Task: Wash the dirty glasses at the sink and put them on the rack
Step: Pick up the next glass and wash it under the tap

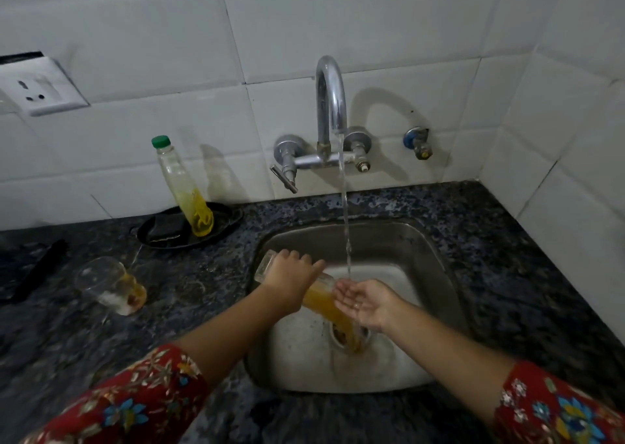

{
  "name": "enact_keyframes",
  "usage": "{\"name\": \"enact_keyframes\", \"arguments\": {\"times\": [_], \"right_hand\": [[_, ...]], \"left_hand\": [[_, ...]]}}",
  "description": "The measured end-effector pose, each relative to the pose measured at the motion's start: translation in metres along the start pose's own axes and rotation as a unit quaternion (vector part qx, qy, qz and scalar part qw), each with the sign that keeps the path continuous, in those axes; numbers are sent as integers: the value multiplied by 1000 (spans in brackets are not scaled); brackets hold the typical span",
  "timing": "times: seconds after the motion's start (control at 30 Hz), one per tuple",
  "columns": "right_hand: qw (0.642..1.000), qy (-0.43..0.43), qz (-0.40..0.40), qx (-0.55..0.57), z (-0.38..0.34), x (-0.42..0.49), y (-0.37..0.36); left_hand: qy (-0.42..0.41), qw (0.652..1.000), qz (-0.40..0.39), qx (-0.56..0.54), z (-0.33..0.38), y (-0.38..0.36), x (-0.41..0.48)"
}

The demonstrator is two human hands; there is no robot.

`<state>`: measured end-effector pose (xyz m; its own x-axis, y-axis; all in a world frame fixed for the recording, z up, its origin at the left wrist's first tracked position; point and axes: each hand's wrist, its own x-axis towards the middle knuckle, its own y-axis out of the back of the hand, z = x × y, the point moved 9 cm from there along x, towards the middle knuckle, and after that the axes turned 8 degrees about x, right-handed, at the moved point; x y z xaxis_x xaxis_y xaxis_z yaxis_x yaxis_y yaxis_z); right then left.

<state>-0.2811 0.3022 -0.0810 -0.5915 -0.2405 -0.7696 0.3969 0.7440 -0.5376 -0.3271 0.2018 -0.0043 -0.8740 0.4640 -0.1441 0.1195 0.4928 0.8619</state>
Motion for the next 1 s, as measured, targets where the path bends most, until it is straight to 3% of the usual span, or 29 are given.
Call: {"name": "enact_keyframes", "arguments": {"times": [0.07,0.13,0.2,0.23,0.27,0.3,0.37,0.4,0.43,0.47,0.5,0.6,0.63,0.67,0.73,0.77,0.8,0.87,0.9,0.93,0.97,1.0], "right_hand": [[1000,10,-18,-14,-2,-2,0],[990,67,-54,-107,-11,-5,-10],[942,181,-122,-254,-26,-14,-31],[887,241,-171,-354,-33,-23,-47],[788,310,-213,-487,-39,-31,-62],[640,363,-244,-632,-42,-35,-74],[290,438,-235,-818,-49,-38,-87],[171,464,-213,-842,-57,-36,-91],[113,474,-189,-853,-65,-34,-95],[98,473,-169,-859,-70,-34,-101],[137,443,-146,-874,-74,-33,-110],[407,294,-70,-862,-80,-10,-110],[458,271,-61,-844,-83,-9,-109],[478,276,-67,-831,-88,-12,-112],[459,274,-106,-839,-90,-23,-114],[417,272,-135,-857,-88,-32,-114],[331,290,-156,-884,-85,-39,-116],[105,366,-157,-911,-77,-49,-120],[35,396,-149,-906,-78,-45,-120],[15,405,-144,-903,-80,-43,-119],[39,387,-132,-911,-82,-39,-117],[101,367,-116,-918,-86,-37,-116]], "left_hand": [[-11,1000,7,-2,1,6,2],[-3,999,15,-45,-2,9,6],[25,985,2,-173,-12,6,14],[38,966,-1,-255,-18,1,19],[40,942,-1,-333,-21,-2,25],[28,917,7,-397,-21,0,30],[-1,863,30,-504,-19,6,39],[-1,833,40,-552,-19,9,42],[12,800,56,-597,-19,12,45],[29,776,84,-624,-20,15,48],[53,763,116,-633,-23,18,50],[92,788,216,-569,-28,31,50],[97,798,233,-547,-31,34,50],[102,803,235,-537,-34,32,51],[92,797,205,-561,-37,30,49],[72,787,187,-584,-37,30,47],[48,773,174,-609,-35,30,45],[21,753,162,-638,-35,32,41],[22,751,155,-641,-35,31,41],[26,757,148,-636,-34,31,42],[38,772,149,-617,-33,31,43],[61,790,156,-590,-33,31,45]]}}
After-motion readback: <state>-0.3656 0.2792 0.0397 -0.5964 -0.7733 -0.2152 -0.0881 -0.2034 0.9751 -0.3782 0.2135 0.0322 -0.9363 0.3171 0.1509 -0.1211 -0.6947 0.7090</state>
